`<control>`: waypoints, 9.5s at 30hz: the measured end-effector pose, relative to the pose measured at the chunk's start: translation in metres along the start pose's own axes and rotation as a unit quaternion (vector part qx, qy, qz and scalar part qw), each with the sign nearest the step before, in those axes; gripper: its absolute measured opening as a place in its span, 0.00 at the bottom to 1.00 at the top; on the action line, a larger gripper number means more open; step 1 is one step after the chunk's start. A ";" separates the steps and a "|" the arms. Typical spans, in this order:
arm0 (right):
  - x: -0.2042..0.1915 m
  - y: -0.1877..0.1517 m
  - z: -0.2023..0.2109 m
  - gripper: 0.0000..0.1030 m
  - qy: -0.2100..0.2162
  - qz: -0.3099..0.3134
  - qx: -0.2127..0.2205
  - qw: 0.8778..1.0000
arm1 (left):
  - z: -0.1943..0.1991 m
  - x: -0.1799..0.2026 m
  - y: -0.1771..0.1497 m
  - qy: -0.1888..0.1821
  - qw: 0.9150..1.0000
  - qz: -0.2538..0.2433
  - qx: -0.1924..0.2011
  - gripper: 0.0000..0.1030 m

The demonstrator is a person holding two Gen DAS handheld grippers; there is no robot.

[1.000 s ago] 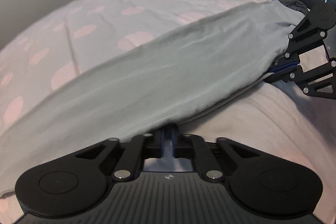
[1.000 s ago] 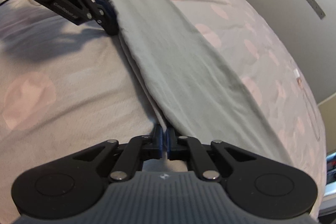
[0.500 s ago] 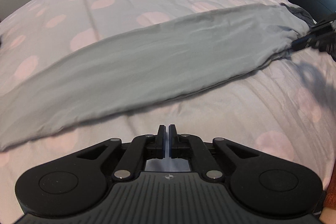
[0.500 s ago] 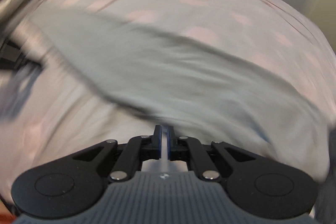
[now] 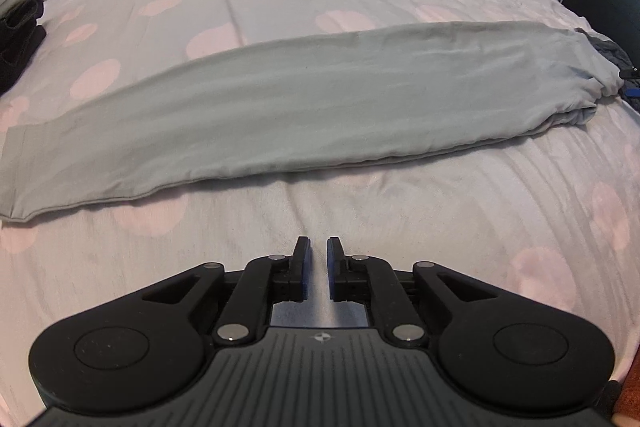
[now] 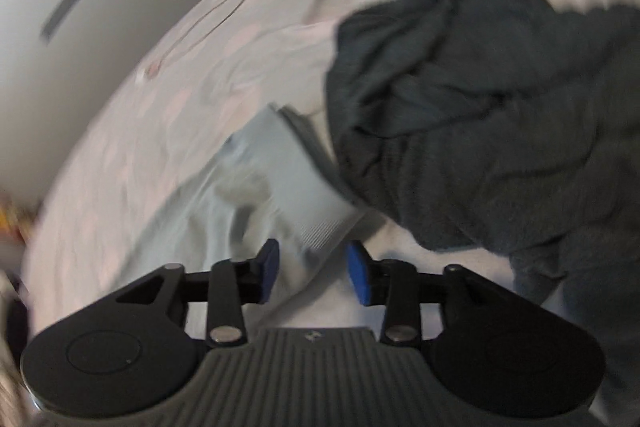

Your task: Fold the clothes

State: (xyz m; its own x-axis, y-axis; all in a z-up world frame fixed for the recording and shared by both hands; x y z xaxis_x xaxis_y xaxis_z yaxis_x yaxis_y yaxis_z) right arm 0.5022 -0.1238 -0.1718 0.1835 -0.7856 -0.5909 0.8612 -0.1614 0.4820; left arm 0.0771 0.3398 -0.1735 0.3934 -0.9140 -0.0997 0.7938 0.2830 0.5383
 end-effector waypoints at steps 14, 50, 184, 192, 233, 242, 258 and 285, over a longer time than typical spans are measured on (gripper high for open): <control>0.006 0.037 -0.020 0.13 0.023 0.004 0.069 0.997 | -0.004 0.002 -0.001 0.012 1.000 0.000 -0.007 0.11; -0.068 -0.006 -0.059 0.29 -0.048 0.133 0.020 0.990 | 0.013 -0.205 -0.025 0.104 0.909 0.402 0.034 0.52; -0.396 -0.292 -0.130 0.08 0.281 0.149 -0.144 0.937 | 0.001 -0.077 -0.007 0.109 0.981 -0.045 0.152 0.24; -0.458 -0.216 -0.066 0.07 0.291 0.240 -0.092 0.922 | 0.023 -0.066 -0.006 0.074 0.984 -0.003 0.161 0.47; -0.067 0.094 -0.038 0.07 -0.048 0.191 0.002 0.980 | -0.035 0.106 0.118 -0.089 0.994 0.053 0.040 0.48; -0.019 0.091 -0.081 0.17 -0.067 0.161 -0.006 0.985 | -0.066 0.099 0.115 -0.120 0.982 0.143 -0.024 0.48; 0.008 0.026 0.021 0.37 0.025 0.103 0.032 0.994 | -0.074 0.112 0.099 -0.179 0.954 0.238 -0.042 0.41; -0.011 0.031 -0.031 0.19 0.050 -0.062 0.101 0.992 | -0.069 0.097 0.115 -0.188 0.939 0.289 -0.011 0.06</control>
State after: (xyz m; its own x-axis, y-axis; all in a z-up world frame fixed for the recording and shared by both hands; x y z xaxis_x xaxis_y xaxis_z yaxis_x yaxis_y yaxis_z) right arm 0.5413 -0.1021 -0.1706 0.1373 -0.6905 -0.7102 0.7691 -0.3776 0.5157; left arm 0.2389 0.3041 -0.1792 0.5724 -0.6432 0.5086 0.5091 0.7650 0.3945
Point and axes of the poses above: each gripper's, at about its wrist camera, not at the fingertips, and z roughly against the way its jaws point, x to its right, y to its top, the point moved 4 cm from there along -z, roughly the way its jaws point, and after that the axes turned 8 degrees about y, right-handed, at the moved point
